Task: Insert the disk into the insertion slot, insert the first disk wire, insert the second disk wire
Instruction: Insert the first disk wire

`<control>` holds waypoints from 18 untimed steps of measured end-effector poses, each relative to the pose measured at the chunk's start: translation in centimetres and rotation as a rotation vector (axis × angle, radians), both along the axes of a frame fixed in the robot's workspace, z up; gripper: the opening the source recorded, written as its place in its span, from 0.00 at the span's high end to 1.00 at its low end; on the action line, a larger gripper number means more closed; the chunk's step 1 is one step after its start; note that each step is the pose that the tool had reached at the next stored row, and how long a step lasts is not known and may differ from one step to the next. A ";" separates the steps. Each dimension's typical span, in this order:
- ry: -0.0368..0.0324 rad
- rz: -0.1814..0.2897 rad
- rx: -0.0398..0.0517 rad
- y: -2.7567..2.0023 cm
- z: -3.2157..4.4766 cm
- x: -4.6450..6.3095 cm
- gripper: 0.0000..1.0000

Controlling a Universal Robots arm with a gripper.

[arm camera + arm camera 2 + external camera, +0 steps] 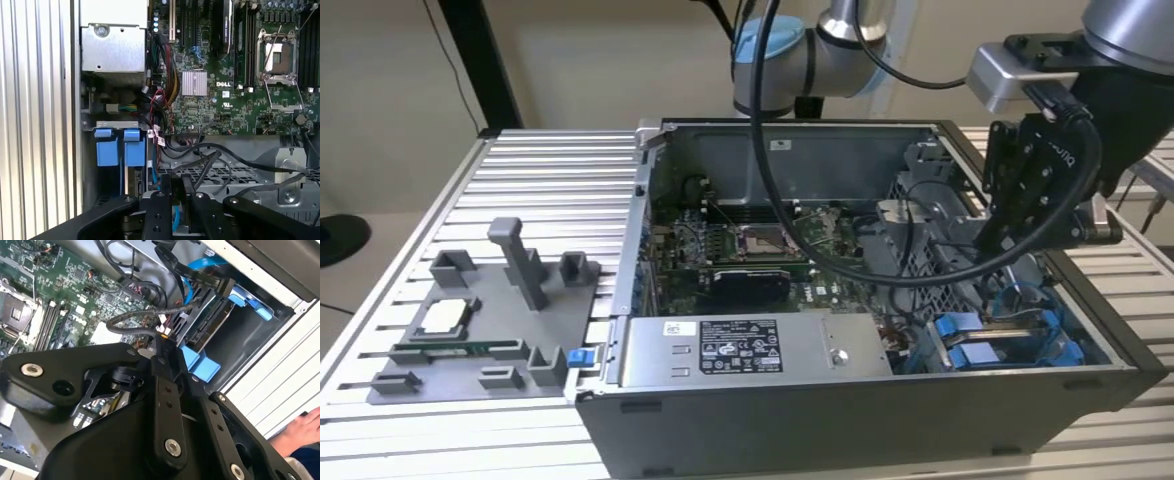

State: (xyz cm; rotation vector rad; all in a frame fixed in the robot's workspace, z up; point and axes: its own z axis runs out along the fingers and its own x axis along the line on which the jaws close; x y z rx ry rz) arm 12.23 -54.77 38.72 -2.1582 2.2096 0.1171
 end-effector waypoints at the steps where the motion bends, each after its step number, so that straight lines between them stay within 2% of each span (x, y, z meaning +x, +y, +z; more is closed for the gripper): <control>1: -0.0016 0.000 0.0001 0.00 -0.01 0.0 1.00; 4: -0.0029 0.000 0.0002 -0.05 -0.04 0.0 1.00; 6: -0.0030 0.000 0.0001 -0.31 -0.10 0.0 1.00; 14: -0.0028 0.000 0.0068 -3.17 -0.65 0.3 1.00; 16: -0.0028 0.000 0.0081 -3.54 -0.81 0.5 1.00; 18: -0.0028 0.000 0.0093 -3.68 -0.96 0.7 1.00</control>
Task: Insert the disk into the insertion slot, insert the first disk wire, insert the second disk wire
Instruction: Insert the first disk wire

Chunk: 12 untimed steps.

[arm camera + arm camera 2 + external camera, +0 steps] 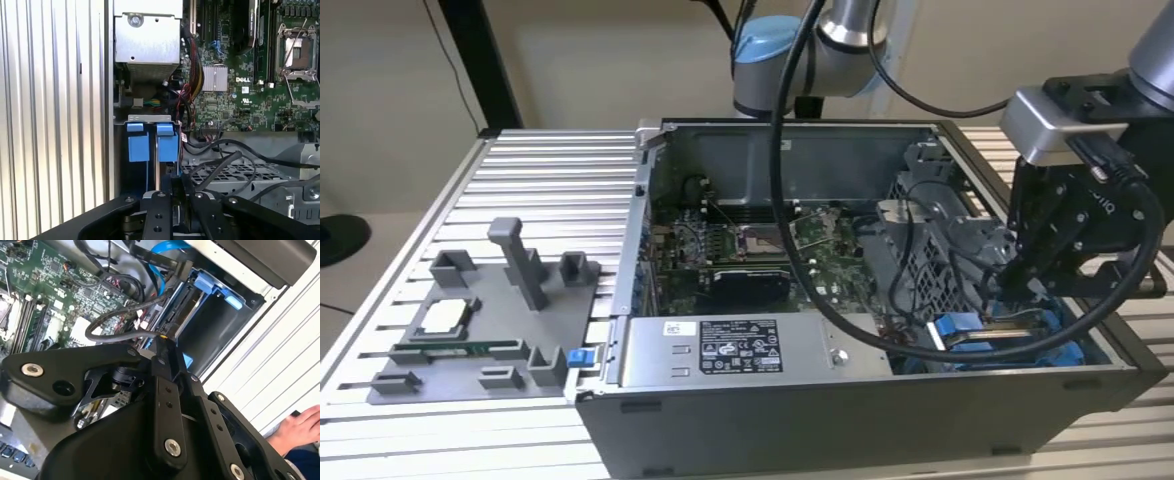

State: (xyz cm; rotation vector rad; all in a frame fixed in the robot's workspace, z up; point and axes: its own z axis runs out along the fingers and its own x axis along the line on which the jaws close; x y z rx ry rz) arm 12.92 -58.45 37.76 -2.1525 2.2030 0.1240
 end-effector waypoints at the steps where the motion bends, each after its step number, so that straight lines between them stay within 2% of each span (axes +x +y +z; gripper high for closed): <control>1: 0.0000 0.000 0.0006 -0.03 -0.07 0.2 1.00; 7: 0.0000 0.002 0.0059 -0.15 -0.42 1.2 1.00; 12: 0.0000 0.003 0.0140 -0.29 -0.80 2.0 1.00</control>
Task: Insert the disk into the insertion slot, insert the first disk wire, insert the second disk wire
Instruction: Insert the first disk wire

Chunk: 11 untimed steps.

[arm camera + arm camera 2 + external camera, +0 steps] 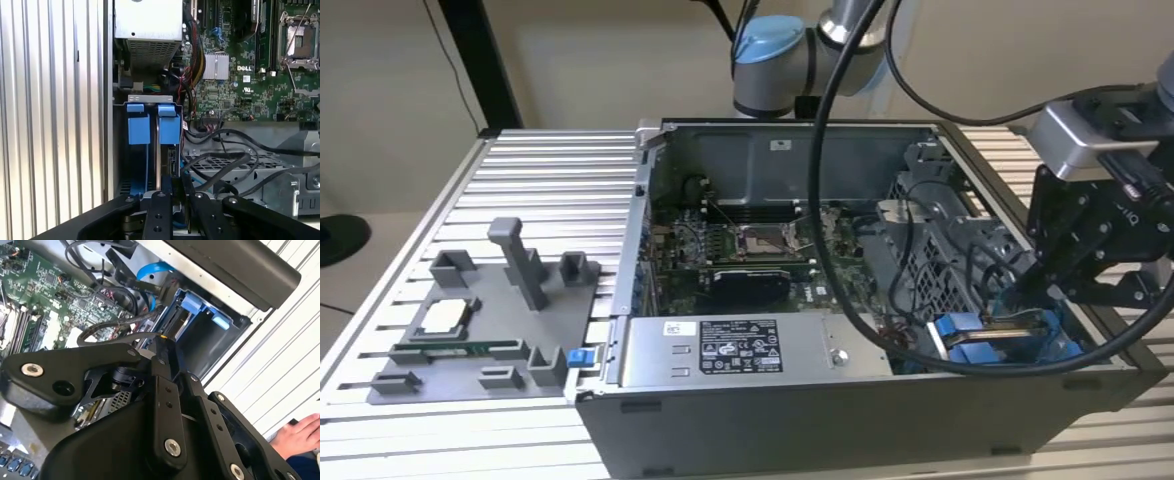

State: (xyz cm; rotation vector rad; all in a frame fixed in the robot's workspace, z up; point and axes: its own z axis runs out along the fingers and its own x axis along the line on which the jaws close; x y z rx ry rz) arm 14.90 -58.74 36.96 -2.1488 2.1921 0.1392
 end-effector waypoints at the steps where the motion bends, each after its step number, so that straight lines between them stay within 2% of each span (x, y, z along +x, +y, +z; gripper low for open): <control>1: 0.0000 0.000 0.0018 0.00 -0.11 0.1 1.00; 11: 0.0000 0.008 0.0033 -0.01 -1.76 0.9 1.00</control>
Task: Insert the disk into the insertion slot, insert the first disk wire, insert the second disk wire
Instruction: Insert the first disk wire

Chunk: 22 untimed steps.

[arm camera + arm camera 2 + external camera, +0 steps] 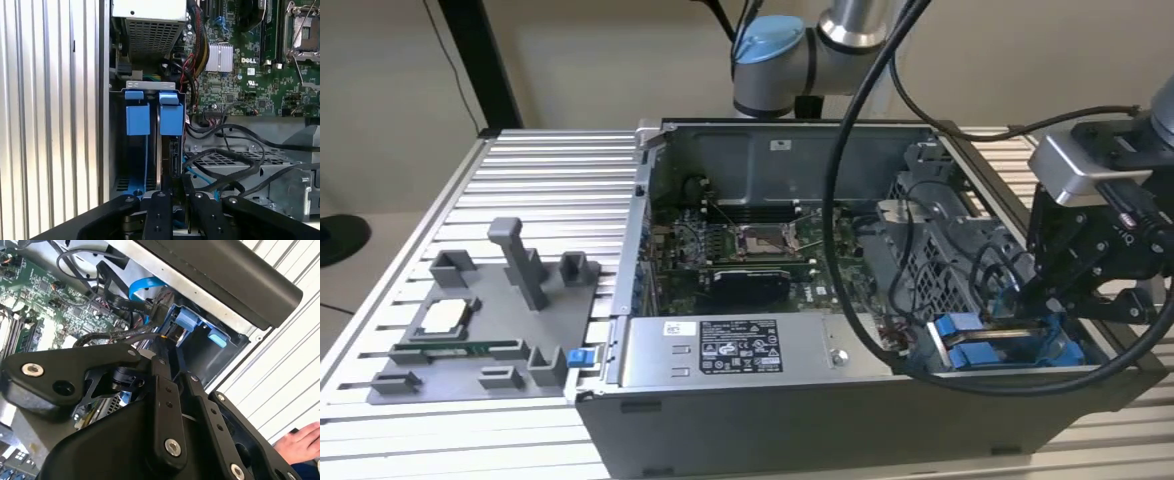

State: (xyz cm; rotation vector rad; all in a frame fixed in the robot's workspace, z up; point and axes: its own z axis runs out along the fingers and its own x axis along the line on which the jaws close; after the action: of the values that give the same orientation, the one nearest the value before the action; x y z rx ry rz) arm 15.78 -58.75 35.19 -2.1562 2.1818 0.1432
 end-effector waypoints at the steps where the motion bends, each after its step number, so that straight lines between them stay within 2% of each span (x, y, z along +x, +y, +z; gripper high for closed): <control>1: 0.0000 0.001 0.0000 0.00 -0.13 0.0 1.00; 10: -0.0026 0.002 0.0006 0.09 -0.32 0.2 1.00; 16: -0.0026 -0.021 0.0006 0.46 -0.40 0.2 1.00; 22: -0.0026 -0.033 0.0006 0.48 -0.48 0.2 1.00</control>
State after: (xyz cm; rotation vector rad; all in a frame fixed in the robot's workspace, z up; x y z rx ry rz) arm 15.97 -58.27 34.71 -2.1172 2.2147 0.1390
